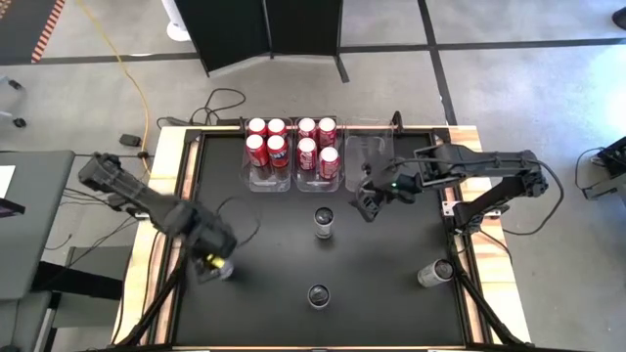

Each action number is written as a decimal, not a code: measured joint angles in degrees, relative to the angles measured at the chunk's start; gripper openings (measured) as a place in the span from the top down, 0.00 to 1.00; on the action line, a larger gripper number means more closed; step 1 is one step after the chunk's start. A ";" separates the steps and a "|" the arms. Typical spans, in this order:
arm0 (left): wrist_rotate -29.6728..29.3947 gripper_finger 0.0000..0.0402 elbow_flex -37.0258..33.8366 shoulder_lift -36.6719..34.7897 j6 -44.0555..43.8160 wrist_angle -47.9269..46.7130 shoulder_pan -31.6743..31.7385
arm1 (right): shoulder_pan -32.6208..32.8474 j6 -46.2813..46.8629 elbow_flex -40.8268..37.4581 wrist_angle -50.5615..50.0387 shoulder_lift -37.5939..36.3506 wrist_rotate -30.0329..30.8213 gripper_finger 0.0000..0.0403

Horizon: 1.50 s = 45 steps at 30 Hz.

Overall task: Sort soda cans
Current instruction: Put the bottom left white yellow soda can into the right transparent bin

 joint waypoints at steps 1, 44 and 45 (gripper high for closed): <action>-0.86 0.37 1.75 0.02 2.56 -0.55 2.46 | 0.28 -0.02 0.00 -1.57 0.00 -0.06 0.16; -8.59 0.36 66.96 37.32 62.20 -11.63 31.88 | -6.08 -34.08 -3.16 33.23 13.24 -14.06 0.16; -8.49 0.36 66.96 37.27 62.27 -11.89 31.69 | -6.18 -34.21 -3.09 33.76 13.81 -14.68 0.16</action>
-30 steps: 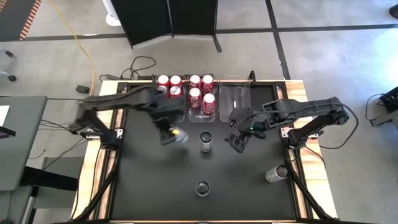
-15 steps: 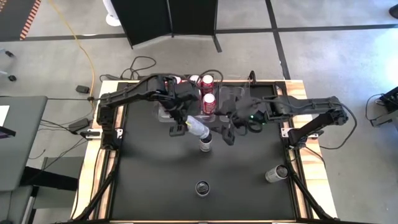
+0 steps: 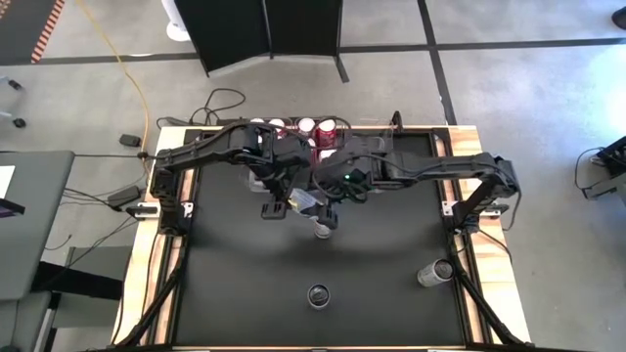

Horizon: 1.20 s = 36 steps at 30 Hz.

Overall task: Sort soda cans
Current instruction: Put the bottom left white yellow soda can into the right transparent bin

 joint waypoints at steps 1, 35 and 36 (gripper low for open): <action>0.05 0.36 0.00 -0.01 -0.01 -0.34 -0.23 | 0.02 -0.03 0.03 0.33 0.42 -0.52 0.16; -5.19 0.36 -0.04 -1.32 -6.13 -1.48 -1.25 | -0.74 -5.26 0.01 2.58 0.09 -2.18 0.46; -5.28 0.36 -0.04 -1.32 -6.37 -1.37 -1.43 | -0.71 -5.66 0.01 2.61 0.11 -2.15 0.40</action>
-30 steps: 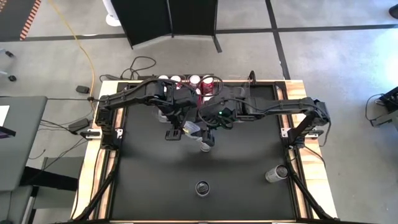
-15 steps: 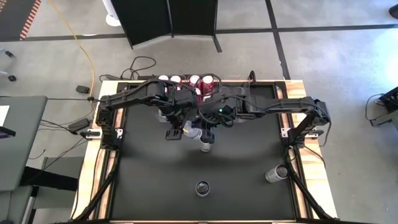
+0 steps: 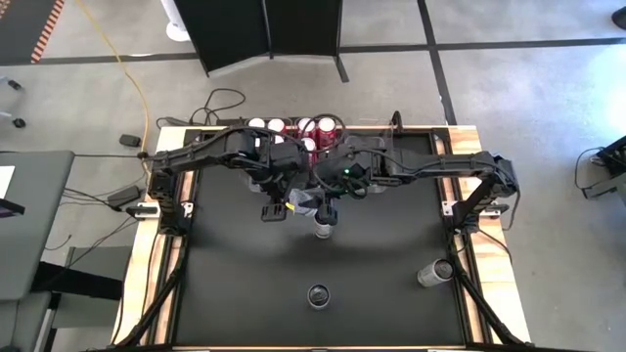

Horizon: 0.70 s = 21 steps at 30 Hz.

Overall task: Sort soda cans
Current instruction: Put the bottom left white yellow soda can into the right transparent bin

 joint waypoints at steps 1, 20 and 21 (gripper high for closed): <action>-0.33 0.36 0.00 0.00 0.05 0.04 -0.13 | 0.15 -0.33 0.00 0.00 0.00 0.00 0.34; -3.09 0.36 0.24 -2.19 22.23 11.49 -5.77 | 0.41 -2.58 -0.17 1.27 0.37 -8.58 0.11; -3.16 0.36 0.24 -2.29 23.33 11.53 -5.89 | 0.42 -2.18 -0.09 1.82 0.38 -8.79 0.12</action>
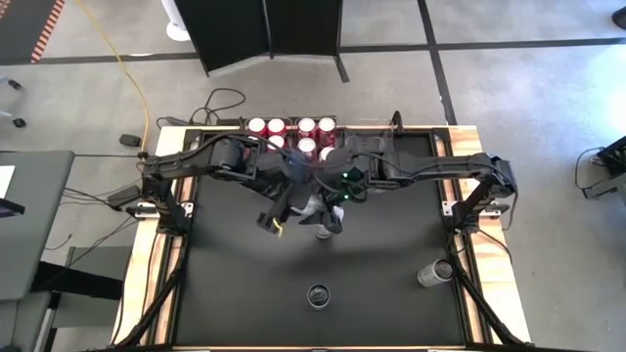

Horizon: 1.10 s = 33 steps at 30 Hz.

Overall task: Sort soda cans
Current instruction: Put the bottom left white yellow soda can into the right transparent bin

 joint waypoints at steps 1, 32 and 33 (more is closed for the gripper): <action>0.15 0.36 0.00 0.00 0.59 -0.30 0.01 | 0.05 0.51 0.05 0.02 0.01 0.16 0.13; -17.51 0.27 -9.20 -22.67 -33.10 27.50 0.29 | -1.64 -9.84 -0.50 26.94 -0.27 28.57 0.38; -17.87 0.27 -11.60 -24.35 -31.58 31.77 -0.68 | -1.62 -9.34 -0.48 28.83 -0.27 28.57 0.38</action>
